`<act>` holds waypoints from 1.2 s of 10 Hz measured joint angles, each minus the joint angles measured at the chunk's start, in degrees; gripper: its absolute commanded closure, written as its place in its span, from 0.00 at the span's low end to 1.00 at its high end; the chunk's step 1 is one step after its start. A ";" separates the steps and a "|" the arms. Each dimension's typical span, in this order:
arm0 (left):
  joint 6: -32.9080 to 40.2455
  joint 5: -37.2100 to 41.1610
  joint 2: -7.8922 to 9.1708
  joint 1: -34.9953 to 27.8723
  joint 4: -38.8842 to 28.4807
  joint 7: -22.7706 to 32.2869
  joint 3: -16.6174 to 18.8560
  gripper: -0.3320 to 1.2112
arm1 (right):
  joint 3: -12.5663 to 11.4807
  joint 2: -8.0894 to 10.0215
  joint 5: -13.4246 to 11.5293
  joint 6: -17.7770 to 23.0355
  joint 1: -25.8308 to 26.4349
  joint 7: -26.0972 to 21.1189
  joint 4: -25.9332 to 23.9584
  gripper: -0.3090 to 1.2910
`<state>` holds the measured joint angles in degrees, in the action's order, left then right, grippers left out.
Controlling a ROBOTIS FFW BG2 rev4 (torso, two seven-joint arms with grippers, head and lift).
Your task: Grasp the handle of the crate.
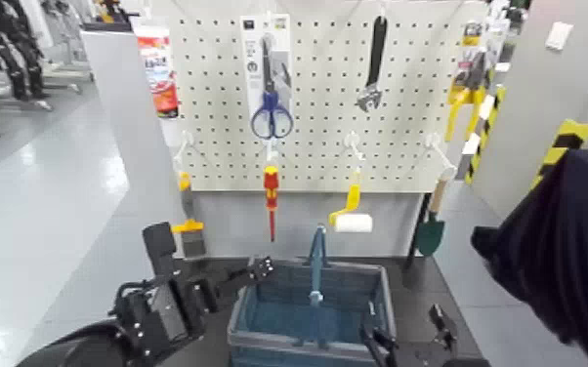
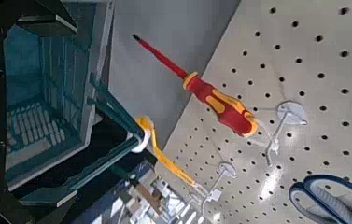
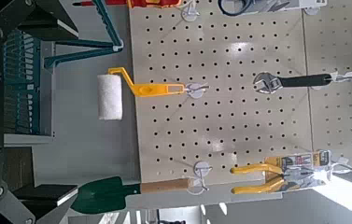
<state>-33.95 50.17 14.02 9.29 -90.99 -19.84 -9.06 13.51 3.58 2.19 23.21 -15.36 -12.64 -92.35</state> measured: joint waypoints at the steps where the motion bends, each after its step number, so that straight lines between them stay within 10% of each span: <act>1: -1.34 3.42 0.47 1.86 1.94 -0.34 -0.91 0.28 | 0.02 0.00 0.01 0.03 0.05 0.02 0.07 0.28; 12: -11.29 36.55 1.30 21.69 26.92 -5.02 -19.18 0.28 | 1.32 0.29 1.35 1.79 1.21 -0.02 1.21 0.28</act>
<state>-45.24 86.72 15.32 30.98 -64.06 -24.86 -28.24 14.83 3.87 3.54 25.00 -14.14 -12.65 -91.14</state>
